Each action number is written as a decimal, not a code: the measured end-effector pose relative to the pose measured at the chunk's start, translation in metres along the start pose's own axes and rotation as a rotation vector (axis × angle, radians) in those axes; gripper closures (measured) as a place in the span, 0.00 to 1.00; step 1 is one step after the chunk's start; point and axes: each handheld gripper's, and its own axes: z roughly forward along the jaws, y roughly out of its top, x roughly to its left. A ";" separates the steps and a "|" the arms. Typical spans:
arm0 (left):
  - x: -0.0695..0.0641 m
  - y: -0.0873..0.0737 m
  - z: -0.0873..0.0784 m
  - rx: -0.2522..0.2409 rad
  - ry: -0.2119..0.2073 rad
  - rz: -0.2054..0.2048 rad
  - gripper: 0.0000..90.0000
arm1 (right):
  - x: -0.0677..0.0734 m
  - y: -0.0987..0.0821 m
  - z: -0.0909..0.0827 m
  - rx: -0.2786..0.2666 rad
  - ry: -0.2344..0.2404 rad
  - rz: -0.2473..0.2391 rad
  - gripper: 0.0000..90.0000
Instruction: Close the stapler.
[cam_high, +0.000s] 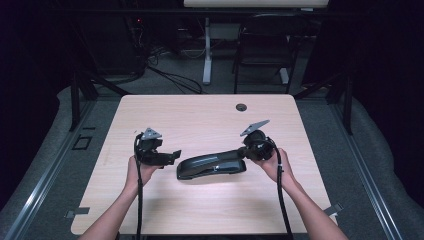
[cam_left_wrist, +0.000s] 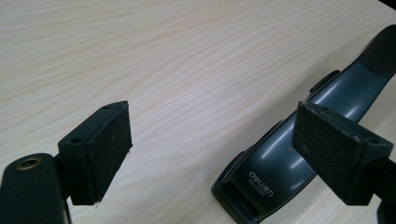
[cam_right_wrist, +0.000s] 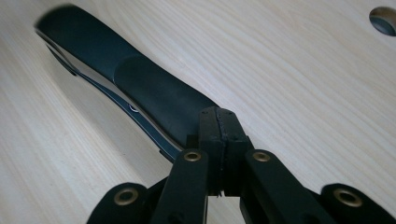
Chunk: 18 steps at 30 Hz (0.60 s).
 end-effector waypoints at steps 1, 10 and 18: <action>0.000 0.000 0.000 0.002 0.003 0.007 0.14 | 0.000 -0.001 0.001 0.004 0.000 0.004 1.00; 0.000 0.000 0.001 0.004 0.005 0.006 0.14 | -0.007 -0.006 0.012 0.025 0.026 0.030 1.00; 0.000 0.000 0.002 0.012 0.003 0.009 0.14 | -0.010 -0.008 0.013 0.024 0.053 0.057 1.00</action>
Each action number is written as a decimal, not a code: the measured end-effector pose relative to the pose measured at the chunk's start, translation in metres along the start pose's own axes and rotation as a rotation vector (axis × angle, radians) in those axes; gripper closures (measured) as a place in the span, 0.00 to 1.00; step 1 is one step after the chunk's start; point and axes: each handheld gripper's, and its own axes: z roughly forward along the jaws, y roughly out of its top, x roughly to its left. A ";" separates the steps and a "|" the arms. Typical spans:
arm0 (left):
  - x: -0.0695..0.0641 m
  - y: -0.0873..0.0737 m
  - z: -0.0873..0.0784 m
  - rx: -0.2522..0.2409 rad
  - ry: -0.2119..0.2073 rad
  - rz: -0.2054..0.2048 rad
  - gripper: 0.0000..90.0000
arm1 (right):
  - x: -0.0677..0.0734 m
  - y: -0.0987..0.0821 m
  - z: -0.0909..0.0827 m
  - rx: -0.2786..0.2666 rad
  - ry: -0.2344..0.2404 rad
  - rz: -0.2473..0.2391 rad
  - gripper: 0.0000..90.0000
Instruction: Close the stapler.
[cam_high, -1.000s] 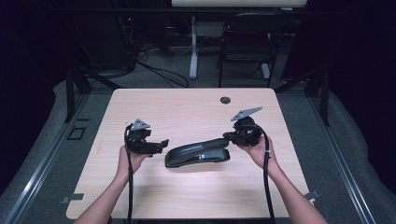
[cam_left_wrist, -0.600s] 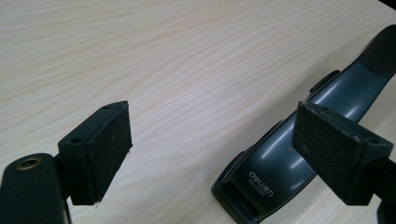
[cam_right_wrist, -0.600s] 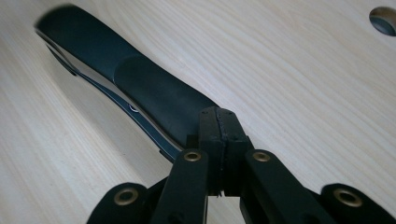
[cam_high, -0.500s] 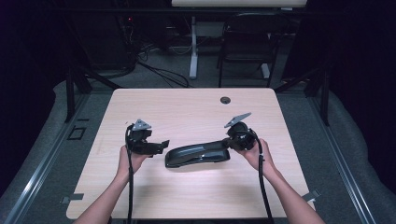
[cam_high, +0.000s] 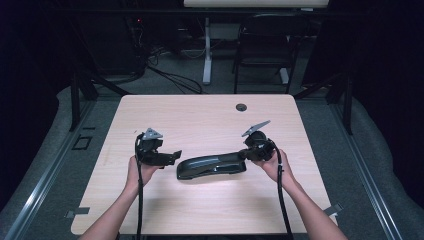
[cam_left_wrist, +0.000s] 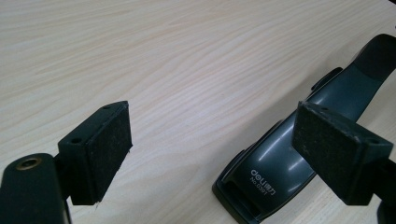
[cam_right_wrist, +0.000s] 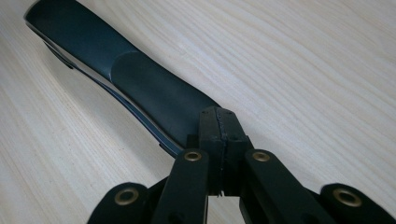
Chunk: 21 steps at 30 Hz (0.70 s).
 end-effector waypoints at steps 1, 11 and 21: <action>0.000 0.000 0.000 0.000 0.001 0.001 0.14 | -0.001 -0.001 0.001 0.000 0.002 0.005 1.00; 0.000 0.000 0.000 0.001 0.002 0.002 0.14 | 0.001 0.000 0.001 0.003 -0.006 -0.001 1.00; 0.000 0.000 0.000 0.001 0.001 0.003 0.14 | 0.007 0.010 -0.019 -0.046 -0.022 -0.030 0.97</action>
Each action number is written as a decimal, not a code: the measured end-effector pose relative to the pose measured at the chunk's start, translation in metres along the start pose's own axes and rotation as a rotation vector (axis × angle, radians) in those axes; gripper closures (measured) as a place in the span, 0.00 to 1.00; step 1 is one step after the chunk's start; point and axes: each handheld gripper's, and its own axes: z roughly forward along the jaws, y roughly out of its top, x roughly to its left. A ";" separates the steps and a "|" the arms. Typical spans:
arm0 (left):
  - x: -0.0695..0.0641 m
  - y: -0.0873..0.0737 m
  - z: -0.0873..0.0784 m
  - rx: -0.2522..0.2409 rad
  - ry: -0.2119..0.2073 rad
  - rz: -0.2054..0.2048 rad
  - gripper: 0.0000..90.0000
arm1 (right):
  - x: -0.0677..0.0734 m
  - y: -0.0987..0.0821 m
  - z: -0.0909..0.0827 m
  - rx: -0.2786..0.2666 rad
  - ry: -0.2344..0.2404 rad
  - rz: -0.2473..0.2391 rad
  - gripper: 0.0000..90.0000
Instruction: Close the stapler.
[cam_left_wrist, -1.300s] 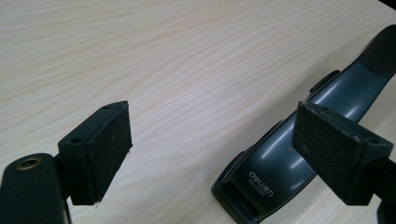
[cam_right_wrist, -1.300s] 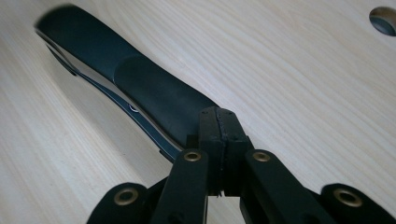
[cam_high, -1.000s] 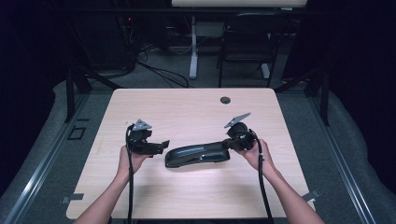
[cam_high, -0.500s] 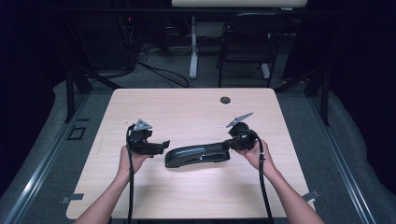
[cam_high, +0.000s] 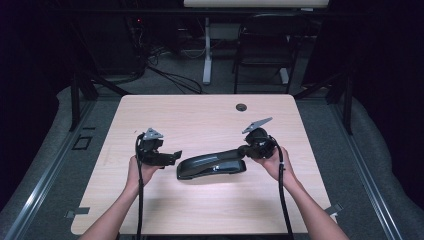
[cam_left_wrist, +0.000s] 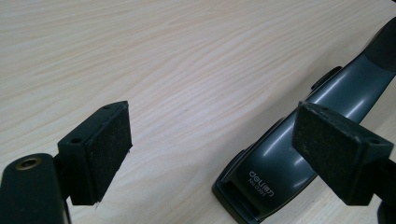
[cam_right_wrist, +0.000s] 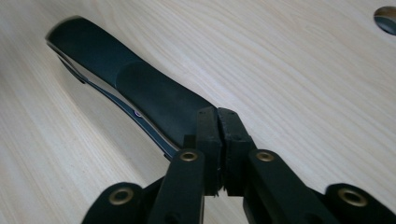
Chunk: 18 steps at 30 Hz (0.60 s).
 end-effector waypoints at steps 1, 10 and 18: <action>0.000 0.000 0.000 0.000 0.000 -0.001 0.14 | 0.000 0.001 -0.001 0.005 0.000 -0.003 0.97; 0.000 0.000 0.000 -0.001 0.002 -0.002 0.13 | 0.000 0.003 -0.015 -0.023 -0.017 0.000 0.77; 0.001 -0.001 0.000 -0.003 0.009 -0.009 0.12 | 0.000 0.000 -0.031 -0.061 -0.045 0.029 0.46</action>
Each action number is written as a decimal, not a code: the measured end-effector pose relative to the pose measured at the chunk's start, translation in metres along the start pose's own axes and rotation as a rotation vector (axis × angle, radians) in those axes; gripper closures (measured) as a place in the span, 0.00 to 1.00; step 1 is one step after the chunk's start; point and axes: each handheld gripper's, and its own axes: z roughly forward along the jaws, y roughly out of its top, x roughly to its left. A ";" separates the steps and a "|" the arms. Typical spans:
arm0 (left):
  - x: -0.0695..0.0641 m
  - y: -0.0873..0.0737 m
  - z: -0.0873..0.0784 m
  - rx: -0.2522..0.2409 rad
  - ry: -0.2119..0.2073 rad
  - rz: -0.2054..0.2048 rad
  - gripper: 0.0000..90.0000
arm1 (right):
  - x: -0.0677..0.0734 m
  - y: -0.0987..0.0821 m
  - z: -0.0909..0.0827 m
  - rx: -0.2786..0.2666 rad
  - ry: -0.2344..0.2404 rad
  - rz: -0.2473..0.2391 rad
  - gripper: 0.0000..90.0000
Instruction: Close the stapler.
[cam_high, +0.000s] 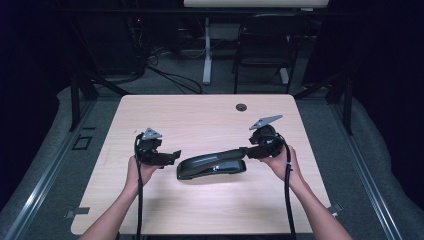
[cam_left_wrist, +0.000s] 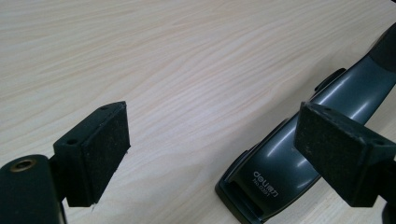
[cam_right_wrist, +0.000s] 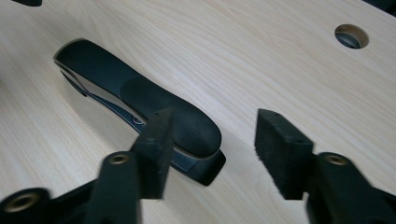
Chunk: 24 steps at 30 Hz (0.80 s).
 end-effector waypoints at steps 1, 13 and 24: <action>0.000 0.000 0.000 0.001 -0.003 0.002 0.12 | -0.001 0.000 -0.002 0.000 -0.001 -0.001 0.41; 0.001 0.000 0.000 -0.001 -0.002 0.002 0.11 | -0.012 -0.020 -0.023 -0.014 -0.044 0.060 0.17; 0.001 0.000 0.001 0.002 0.003 0.005 0.11 | -0.021 -0.049 -0.029 0.029 -0.066 0.065 0.03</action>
